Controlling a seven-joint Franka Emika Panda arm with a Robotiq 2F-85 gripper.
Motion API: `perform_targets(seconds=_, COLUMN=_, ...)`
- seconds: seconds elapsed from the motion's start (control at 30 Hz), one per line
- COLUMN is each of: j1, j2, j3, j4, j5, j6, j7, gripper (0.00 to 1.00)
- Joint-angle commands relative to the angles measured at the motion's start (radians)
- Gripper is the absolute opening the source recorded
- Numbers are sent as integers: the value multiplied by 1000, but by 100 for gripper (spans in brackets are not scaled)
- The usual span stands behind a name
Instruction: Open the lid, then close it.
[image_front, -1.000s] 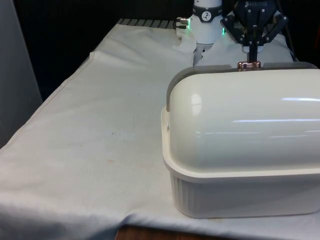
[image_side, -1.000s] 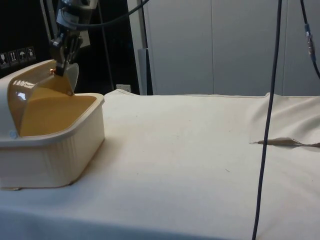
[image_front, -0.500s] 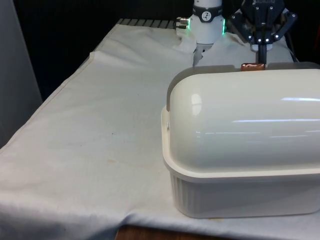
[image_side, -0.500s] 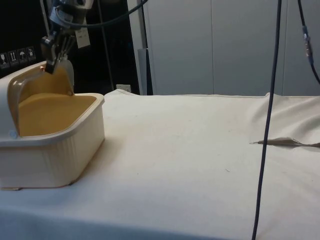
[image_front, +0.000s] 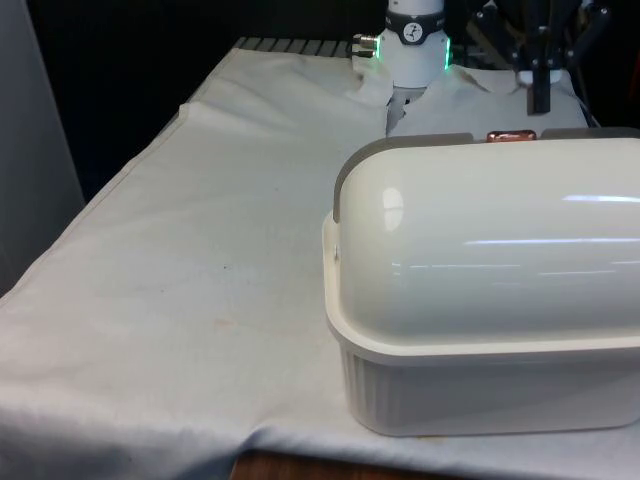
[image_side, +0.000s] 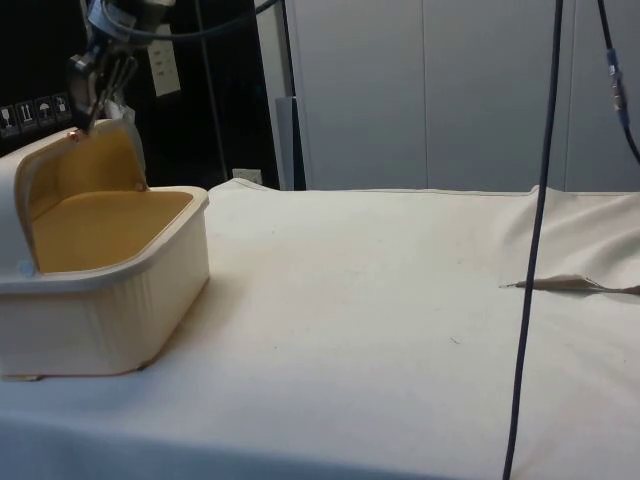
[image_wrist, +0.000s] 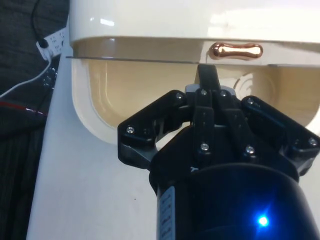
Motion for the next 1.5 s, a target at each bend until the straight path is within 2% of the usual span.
perform_targets(seconds=0.0, j1=4, j2=-8, j3=-6, j4=1, j5=-8, j6=0, j7=6, gripper=0)
perform_targets(seconds=0.17, j1=0, j2=-18, j3=0, j4=4, j5=0, j6=-1, j7=-4, gripper=0)
perform_targets(seconds=0.2, j1=3, j2=-27, j3=-7, j4=5, j5=-10, j6=-9, j7=1, gripper=0)
perform_targets(seconds=0.47, j1=3, j2=-61, j3=-7, j4=11, j5=-18, j6=-26, j7=-1, gripper=0)
perform_targets(seconds=0.5, j1=0, j2=-57, j3=0, j4=9, j5=-8, j6=-17, j7=-6, gripper=0)
perform_targets(seconds=0.53, j1=3, j2=-64, j3=-7, j4=13, j5=-20, j6=-28, j7=-1, gripper=0)
perform_targets(seconds=0.77, j1=2, j2=-87, j3=-6, j4=28, j5=-27, j6=-44, j7=-3, gripper=0)
perform_targets(seconds=1.13, j1=-3, j2=-103, j3=-3, j4=52, j5=-16, j6=-66, j7=-18, gripper=0)
perform_targets(seconds=1.37, j1=-8, j2=-100, j3=-1, j4=84, j5=-11, j6=-127, j7=-22, gripper=0)
perform_targets(seconds=1.4, j1=-7, j2=-105, j3=-4, j4=77, j5=-16, j6=-114, j7=-18, gripper=0)
perform_targets(seconds=1.47, j1=-9, j2=-96, j3=-1, j4=94, j5=-9, j6=-146, j7=-22, gripper=0)
